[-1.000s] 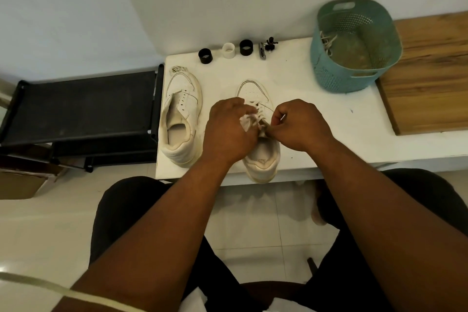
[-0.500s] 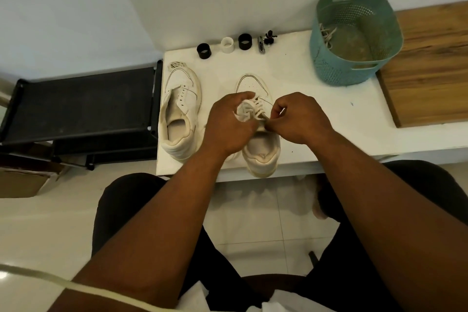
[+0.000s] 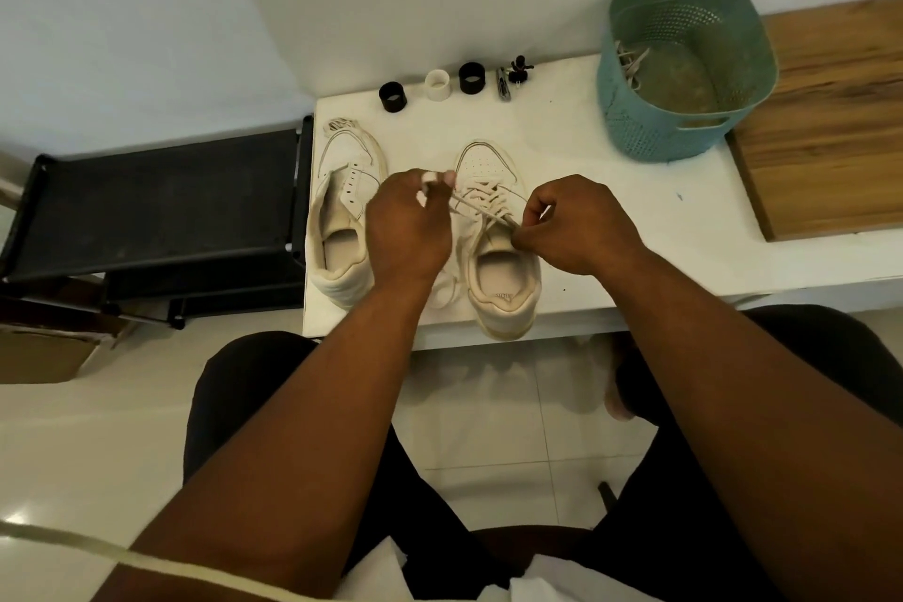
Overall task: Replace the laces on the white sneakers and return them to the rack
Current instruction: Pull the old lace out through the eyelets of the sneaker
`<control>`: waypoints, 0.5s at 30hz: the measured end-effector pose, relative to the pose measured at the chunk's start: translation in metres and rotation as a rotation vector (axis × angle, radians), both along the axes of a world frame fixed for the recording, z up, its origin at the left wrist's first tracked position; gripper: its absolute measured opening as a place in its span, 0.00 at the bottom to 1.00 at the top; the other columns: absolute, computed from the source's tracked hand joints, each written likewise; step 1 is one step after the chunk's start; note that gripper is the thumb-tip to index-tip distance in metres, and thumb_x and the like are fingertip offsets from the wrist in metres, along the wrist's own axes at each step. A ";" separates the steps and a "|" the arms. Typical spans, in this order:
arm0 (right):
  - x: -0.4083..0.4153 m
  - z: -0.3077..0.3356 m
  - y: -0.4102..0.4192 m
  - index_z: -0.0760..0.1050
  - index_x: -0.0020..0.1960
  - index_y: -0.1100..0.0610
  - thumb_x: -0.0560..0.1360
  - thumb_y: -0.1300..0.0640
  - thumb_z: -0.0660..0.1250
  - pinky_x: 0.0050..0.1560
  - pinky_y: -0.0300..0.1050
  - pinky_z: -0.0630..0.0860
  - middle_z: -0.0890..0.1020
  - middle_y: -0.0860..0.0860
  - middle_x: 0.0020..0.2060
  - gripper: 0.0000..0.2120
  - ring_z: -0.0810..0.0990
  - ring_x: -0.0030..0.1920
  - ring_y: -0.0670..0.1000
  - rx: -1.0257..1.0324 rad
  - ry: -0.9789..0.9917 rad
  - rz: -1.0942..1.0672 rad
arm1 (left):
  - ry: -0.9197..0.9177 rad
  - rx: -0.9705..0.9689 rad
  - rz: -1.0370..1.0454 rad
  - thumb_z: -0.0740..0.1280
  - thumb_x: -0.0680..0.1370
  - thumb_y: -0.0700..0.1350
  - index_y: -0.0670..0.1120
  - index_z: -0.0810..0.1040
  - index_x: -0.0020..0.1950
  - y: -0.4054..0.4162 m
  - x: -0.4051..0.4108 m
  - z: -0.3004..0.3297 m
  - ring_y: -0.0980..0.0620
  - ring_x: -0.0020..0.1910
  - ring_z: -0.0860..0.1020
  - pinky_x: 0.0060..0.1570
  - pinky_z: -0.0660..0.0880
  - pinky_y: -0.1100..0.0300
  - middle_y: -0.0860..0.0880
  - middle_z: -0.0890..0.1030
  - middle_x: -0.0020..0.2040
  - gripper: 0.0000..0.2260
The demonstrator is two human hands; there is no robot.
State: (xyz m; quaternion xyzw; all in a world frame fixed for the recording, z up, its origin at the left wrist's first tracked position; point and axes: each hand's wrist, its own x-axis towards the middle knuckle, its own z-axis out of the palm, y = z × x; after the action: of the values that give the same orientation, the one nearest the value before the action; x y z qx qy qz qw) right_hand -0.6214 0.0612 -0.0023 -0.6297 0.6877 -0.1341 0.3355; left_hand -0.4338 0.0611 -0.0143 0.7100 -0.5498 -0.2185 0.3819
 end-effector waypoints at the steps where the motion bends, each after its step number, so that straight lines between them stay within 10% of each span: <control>1: 0.000 0.000 0.000 0.80 0.37 0.50 0.68 0.48 0.78 0.42 0.43 0.77 0.81 0.44 0.36 0.09 0.80 0.40 0.46 -0.003 0.000 0.000 | -0.008 0.039 0.007 0.70 0.80 0.52 0.49 0.85 0.53 -0.002 0.003 -0.003 0.51 0.55 0.81 0.54 0.72 0.61 0.51 0.85 0.52 0.08; 5: 0.000 -0.001 -0.001 0.80 0.37 0.50 0.67 0.48 0.78 0.41 0.42 0.75 0.81 0.43 0.36 0.09 0.80 0.40 0.46 -0.008 0.007 -0.004 | -0.095 0.017 -0.239 0.72 0.72 0.47 0.53 0.78 0.69 0.003 0.002 -0.003 0.53 0.66 0.75 0.69 0.69 0.54 0.53 0.79 0.66 0.24; 15: -0.001 -0.003 -0.002 0.80 0.37 0.49 0.68 0.46 0.78 0.41 0.42 0.74 0.81 0.44 0.38 0.10 0.79 0.40 0.46 -0.011 0.008 -0.010 | -0.250 -0.023 -0.293 0.75 0.73 0.49 0.50 0.87 0.44 0.010 -0.013 -0.004 0.53 0.58 0.78 0.59 0.73 0.57 0.55 0.85 0.53 0.04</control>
State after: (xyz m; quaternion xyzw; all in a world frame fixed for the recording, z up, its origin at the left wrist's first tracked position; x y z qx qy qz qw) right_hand -0.6220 0.0595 -0.0056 -0.6286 0.6913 -0.1371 0.3288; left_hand -0.4470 0.0708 -0.0184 0.6395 -0.6929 -0.1757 0.2829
